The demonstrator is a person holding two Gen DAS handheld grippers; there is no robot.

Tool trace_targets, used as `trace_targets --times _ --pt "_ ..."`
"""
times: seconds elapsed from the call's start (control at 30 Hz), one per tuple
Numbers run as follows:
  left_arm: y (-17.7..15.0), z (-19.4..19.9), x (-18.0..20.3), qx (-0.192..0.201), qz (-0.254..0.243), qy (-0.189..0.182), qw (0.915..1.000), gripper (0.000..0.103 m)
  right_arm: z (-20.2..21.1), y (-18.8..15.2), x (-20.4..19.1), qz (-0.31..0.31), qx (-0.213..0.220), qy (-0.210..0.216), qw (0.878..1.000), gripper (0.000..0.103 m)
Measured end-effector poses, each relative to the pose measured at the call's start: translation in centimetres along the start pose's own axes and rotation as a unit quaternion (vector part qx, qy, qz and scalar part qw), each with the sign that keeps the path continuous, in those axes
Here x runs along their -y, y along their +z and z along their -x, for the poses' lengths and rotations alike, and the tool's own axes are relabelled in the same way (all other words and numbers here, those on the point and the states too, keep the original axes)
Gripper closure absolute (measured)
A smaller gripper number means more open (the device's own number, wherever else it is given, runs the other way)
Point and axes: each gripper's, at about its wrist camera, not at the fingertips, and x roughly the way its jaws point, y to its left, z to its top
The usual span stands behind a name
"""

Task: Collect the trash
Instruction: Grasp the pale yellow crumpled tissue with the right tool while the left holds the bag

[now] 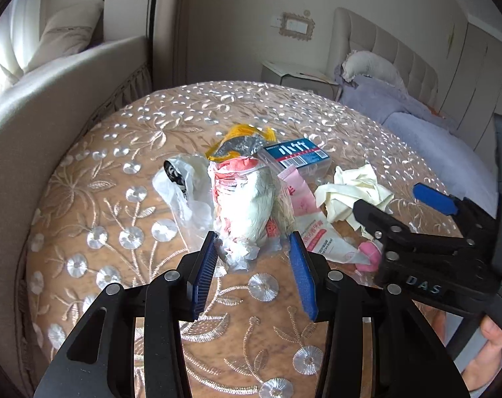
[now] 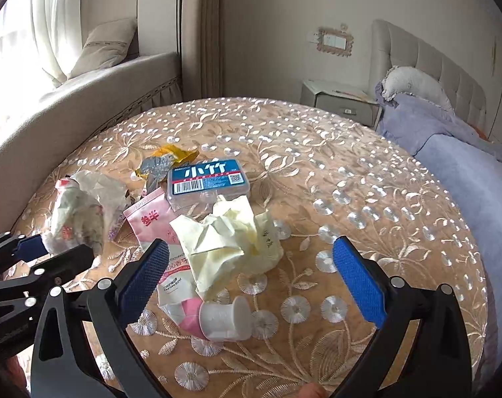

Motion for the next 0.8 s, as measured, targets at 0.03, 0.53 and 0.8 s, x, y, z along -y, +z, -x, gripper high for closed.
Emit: trace_targets --times 0.03,0.53,0.8 --pt "0.0 0.2 -0.1 0.001 0.001 -0.001 1.0 0.06 -0.5 -0.1 -0.1 -0.001 -0.009 0.009 1.0 0.025" --pt "-0.6 3.3 1.9 0.034 -0.019 -0.012 0.9992 0.059 5.0 -1.2 1.3 -0.035 0.034 0.008 0.999 0.075" --pt "-1.5 5.1 5.9 0.048 -0.053 -0.04 0.9966 0.059 11.6 -3.7 2.9 -0.046 0.082 -0.024 0.995 0.075"
